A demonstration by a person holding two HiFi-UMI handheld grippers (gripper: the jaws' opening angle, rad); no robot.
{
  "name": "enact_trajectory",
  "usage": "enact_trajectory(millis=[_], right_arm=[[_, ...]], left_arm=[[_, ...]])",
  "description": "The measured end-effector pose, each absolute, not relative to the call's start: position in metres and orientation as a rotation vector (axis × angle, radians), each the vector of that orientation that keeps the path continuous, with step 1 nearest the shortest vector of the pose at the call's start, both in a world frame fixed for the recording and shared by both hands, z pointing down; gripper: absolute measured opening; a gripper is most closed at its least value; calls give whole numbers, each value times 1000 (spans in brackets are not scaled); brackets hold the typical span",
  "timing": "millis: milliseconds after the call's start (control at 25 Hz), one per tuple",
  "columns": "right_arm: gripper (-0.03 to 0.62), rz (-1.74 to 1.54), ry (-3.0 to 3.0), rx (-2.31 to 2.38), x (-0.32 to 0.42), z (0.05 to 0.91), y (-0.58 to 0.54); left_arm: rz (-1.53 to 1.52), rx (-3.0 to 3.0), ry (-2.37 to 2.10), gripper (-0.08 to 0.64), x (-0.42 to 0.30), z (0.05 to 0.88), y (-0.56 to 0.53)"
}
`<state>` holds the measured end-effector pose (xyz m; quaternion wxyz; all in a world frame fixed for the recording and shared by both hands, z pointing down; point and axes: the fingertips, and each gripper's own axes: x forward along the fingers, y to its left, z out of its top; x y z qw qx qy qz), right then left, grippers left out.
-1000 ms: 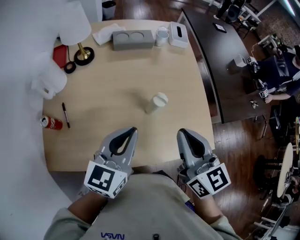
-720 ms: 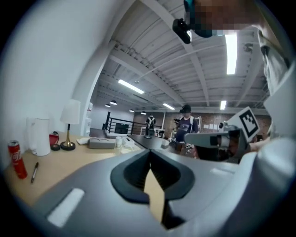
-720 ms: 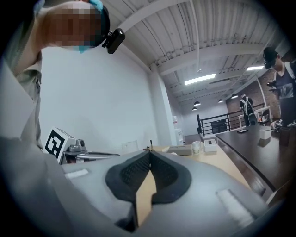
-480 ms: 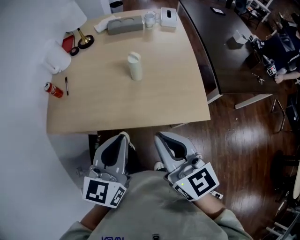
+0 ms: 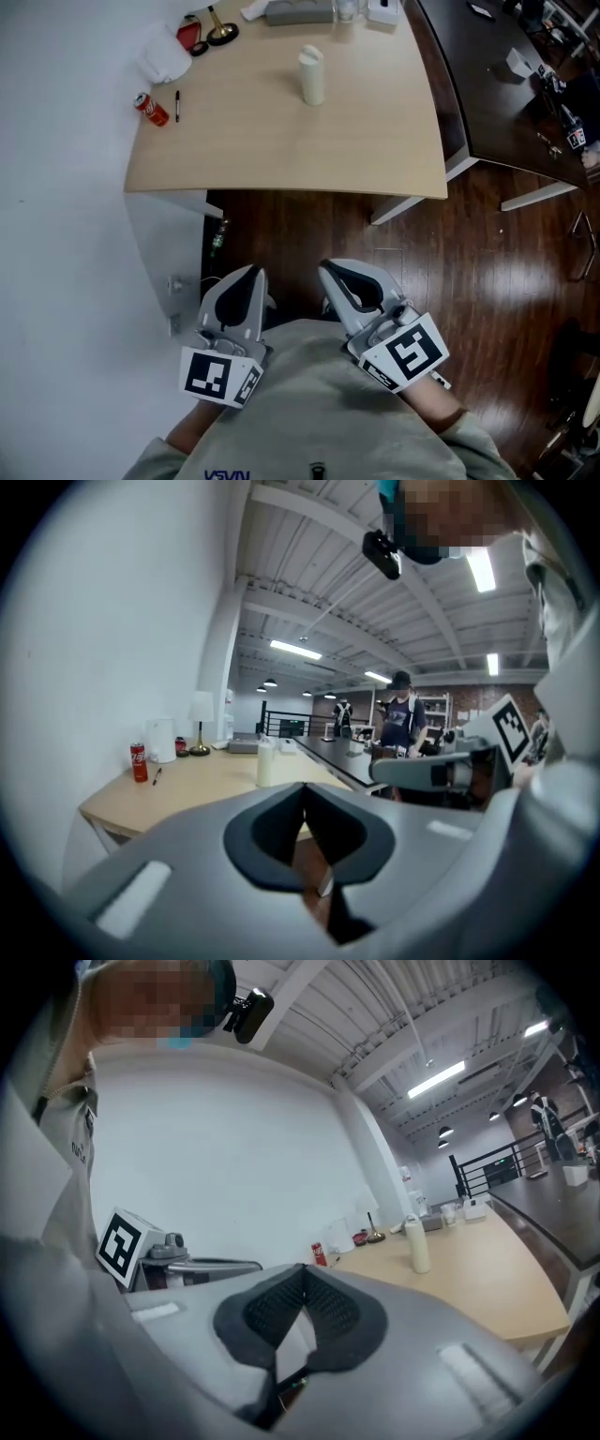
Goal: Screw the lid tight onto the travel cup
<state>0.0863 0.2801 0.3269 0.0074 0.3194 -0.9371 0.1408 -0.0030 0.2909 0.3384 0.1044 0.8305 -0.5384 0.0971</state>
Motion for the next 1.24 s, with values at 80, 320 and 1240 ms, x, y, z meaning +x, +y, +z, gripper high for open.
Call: enact_trajectory(millis=[80, 320, 1240], right_arm=[[0, 442, -2919, 942, 72, 335, 294], [-2, 348, -2913, 880, 25, 337, 329], [-2, 369, -2842, 889, -3, 351, 349]], left_arm=[[275, 2420, -1615, 2, -18, 340, 300], [279, 2369, -1601, 2, -53, 345, 324], [307, 2433, -1460, 2, -53, 351, 335]])
